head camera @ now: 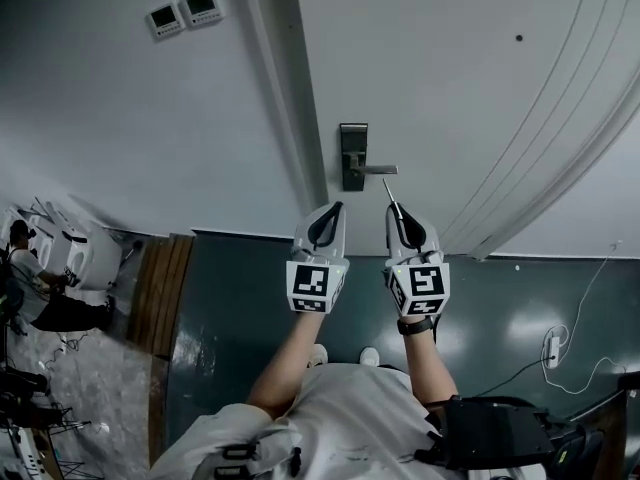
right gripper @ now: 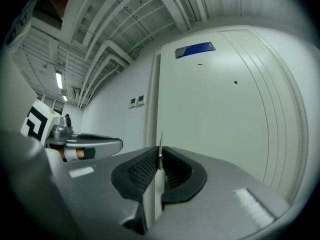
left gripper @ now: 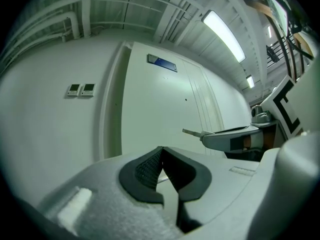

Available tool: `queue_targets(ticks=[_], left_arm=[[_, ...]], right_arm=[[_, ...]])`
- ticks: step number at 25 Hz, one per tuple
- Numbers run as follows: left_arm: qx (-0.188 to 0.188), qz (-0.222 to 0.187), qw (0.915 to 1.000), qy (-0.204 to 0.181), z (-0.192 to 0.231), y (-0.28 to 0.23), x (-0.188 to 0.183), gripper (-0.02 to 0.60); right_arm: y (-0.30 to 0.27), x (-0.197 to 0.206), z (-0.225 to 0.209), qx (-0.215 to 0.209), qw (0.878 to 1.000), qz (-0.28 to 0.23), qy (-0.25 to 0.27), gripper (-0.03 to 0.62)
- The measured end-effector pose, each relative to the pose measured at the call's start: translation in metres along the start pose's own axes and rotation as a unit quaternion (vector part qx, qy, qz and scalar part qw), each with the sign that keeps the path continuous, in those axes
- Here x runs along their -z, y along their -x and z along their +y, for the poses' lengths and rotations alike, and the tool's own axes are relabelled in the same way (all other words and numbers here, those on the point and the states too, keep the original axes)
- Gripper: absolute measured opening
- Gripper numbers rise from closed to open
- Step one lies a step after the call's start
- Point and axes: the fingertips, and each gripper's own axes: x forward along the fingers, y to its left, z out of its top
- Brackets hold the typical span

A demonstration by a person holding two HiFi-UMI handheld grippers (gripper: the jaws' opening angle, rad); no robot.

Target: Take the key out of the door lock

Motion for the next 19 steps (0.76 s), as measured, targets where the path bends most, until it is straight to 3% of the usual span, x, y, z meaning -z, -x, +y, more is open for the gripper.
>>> queue_targets(ticks=[7,19], left_arm=[[0.024,0.006,0.9996,0.011,0.018,0.008,0.008,0.000],[0.025,0.006,0.9995,0.018,0.069,0.020,0.014,0.000]], right_arm=[[-0.022,0.000,0.031,-0.002,1.000,0.004,-0.003,0.028],[-0.049,0.003,0.068,0.012,1.000,0.009,-0.009,0.028]])
